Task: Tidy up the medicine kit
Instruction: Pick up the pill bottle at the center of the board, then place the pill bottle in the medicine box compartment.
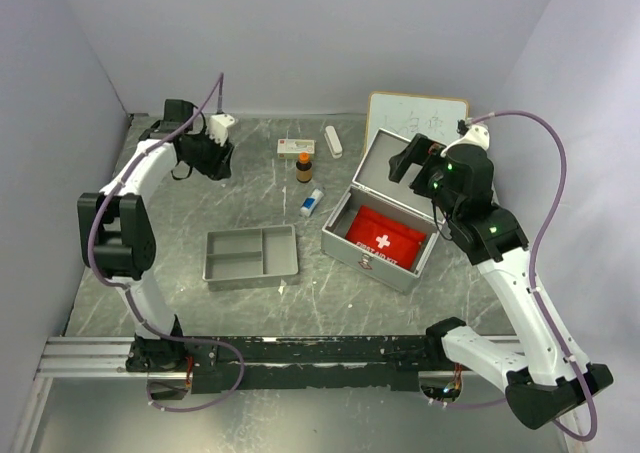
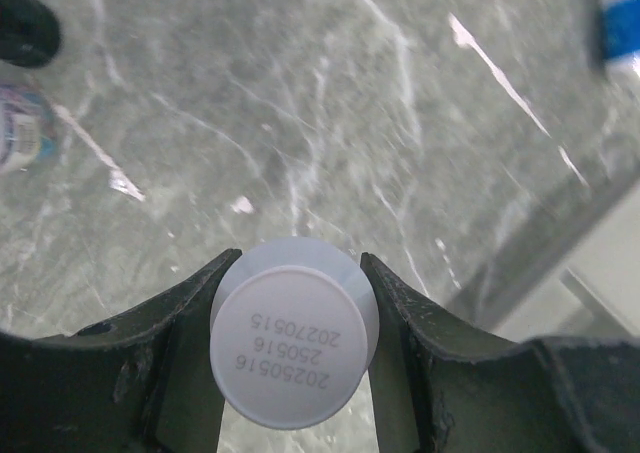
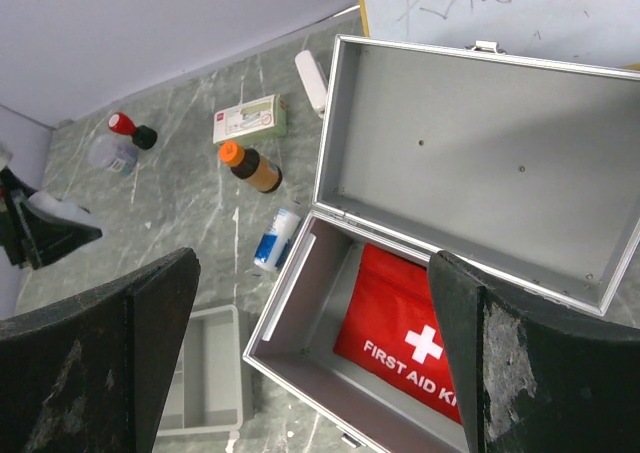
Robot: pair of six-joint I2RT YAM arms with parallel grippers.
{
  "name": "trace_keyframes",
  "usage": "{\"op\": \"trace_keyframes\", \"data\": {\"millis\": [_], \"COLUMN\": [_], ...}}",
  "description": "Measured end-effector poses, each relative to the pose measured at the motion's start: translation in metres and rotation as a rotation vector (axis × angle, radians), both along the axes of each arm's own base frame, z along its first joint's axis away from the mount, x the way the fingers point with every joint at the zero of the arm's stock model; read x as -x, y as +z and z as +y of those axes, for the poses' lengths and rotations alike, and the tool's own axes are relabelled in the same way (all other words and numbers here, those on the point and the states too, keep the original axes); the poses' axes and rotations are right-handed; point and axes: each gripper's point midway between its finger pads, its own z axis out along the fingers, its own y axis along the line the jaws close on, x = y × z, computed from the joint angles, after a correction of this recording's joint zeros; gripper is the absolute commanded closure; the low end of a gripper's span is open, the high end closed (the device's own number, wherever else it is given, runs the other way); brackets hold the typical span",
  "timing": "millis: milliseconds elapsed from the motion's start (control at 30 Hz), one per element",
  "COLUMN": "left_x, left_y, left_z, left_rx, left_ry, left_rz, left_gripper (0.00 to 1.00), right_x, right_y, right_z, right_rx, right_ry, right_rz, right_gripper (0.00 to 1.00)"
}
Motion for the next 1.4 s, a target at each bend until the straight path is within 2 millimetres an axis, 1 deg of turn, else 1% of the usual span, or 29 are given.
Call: {"op": "trace_keyframes", "data": {"millis": [100,167,267,367,467,533,600,733,833,933,1233,1400], "left_x": [0.024,0.044,0.069,0.093,0.116,0.132,0.147,0.171,0.180,0.184,0.180,0.186], "left_y": [0.003,0.003,0.006,0.012,0.015,0.012,0.004,-0.016,-0.026,-0.034,-0.045,-0.058], "left_z": [-0.002,-0.003,-0.006,-0.014,-0.029,-0.039,-0.047,-0.053,-0.051,-0.044,-0.022,-0.009], "left_rx": [-0.026,-0.050,-0.076,-0.086,-0.093,-0.097,-0.102,-0.122,-0.151,-0.191,-0.328,-0.408], "left_ry": [-0.096,-0.164,-0.242,-0.314,-0.389,-0.434,-0.472,-0.520,-0.535,-0.541,-0.547,-0.573], "left_rz": [0.041,0.081,0.112,0.125,0.132,0.147,0.178,0.247,0.275,0.290,0.285,0.303], "left_gripper": [0.93,0.93,0.93,0.93,0.93,0.93,0.93,0.93,0.93,0.93,0.93,0.93], "right_x": [0.001,0.001,0.003,0.003,0.003,0.003,0.004,0.007,0.011,0.015,0.017,0.019], "right_y": [-0.002,-0.003,-0.005,-0.005,-0.005,-0.004,-0.003,0.000,0.005,0.007,0.005,0.004], "right_z": [0.000,0.000,0.000,0.000,0.000,0.000,0.000,-0.001,-0.004,-0.006,-0.008,-0.010], "right_rx": [0.000,-0.001,-0.003,-0.004,-0.006,-0.007,-0.008,-0.013,-0.017,-0.023,-0.025,-0.024], "right_ry": [0.001,0.002,0.004,0.004,0.007,0.007,0.007,0.006,0.003,-0.001,-0.010,-0.014], "right_rz": [0.002,0.001,0.000,-0.004,-0.007,-0.009,-0.011,-0.024,-0.037,-0.049,-0.048,-0.050], "right_gripper": [0.00,0.00,0.00,0.00,0.00,0.00,0.00,0.00,0.00,0.00,0.00,0.00]}}
